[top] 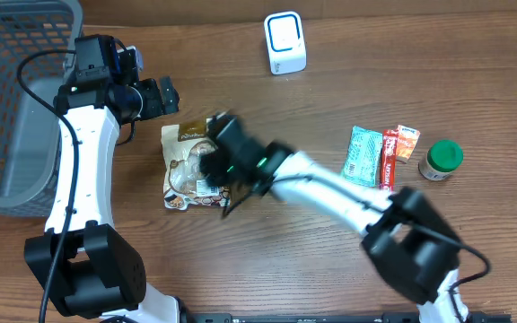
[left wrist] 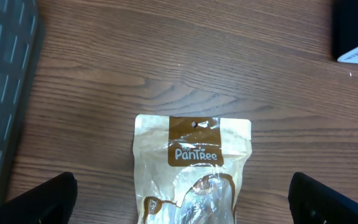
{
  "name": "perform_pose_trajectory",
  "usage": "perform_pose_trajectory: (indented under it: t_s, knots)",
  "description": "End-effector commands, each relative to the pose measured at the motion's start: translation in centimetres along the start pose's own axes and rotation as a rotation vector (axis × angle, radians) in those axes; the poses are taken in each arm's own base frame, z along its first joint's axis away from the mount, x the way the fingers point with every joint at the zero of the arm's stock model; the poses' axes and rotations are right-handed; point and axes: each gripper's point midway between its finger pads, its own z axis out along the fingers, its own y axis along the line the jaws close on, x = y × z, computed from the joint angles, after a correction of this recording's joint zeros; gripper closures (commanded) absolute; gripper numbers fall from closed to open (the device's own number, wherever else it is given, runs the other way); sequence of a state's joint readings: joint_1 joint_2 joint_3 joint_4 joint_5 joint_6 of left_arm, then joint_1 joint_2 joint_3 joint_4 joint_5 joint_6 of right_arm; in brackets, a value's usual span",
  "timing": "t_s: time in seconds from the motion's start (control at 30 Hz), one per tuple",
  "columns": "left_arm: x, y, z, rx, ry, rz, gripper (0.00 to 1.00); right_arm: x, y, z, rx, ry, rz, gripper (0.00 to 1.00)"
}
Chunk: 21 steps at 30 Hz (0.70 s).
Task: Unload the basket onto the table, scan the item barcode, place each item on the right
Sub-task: 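Move the right gripper left over the PanTree snack bag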
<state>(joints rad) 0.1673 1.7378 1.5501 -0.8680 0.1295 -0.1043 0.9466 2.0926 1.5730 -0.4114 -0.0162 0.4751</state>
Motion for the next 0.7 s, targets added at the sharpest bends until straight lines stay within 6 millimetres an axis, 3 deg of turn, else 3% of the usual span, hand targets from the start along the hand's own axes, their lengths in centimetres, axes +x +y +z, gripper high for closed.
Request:
perform_pose_trajectory:
  t_s: [0.0,0.13,0.33,0.47,0.67]
  knots:
    - [-0.2,0.1,0.0,-0.007,-0.004,0.004,0.00,0.7,-0.3,2.2,0.132,-0.081,-0.089,0.28]
    - [-0.2,0.1,0.0,-0.006,-0.004,0.004,0.00,1.5,0.1,3.6,0.202,-0.124,-0.204,0.28]
    - [-0.2,0.1,0.0,-0.006,-0.004,0.004,0.01,3.7,-3.1,3.8,0.309,-0.024,-0.219,0.26]
    - [-0.2,0.2,0.0,-0.007,-0.004,0.003,0.01,5.0,-6.2,1.5,0.399,0.097,-0.202,0.27]
    - [-0.2,0.2,0.0,-0.007,-0.004,0.002,0.00,5.8,-9.9,-3.6,0.502,0.224,-0.137,0.28]
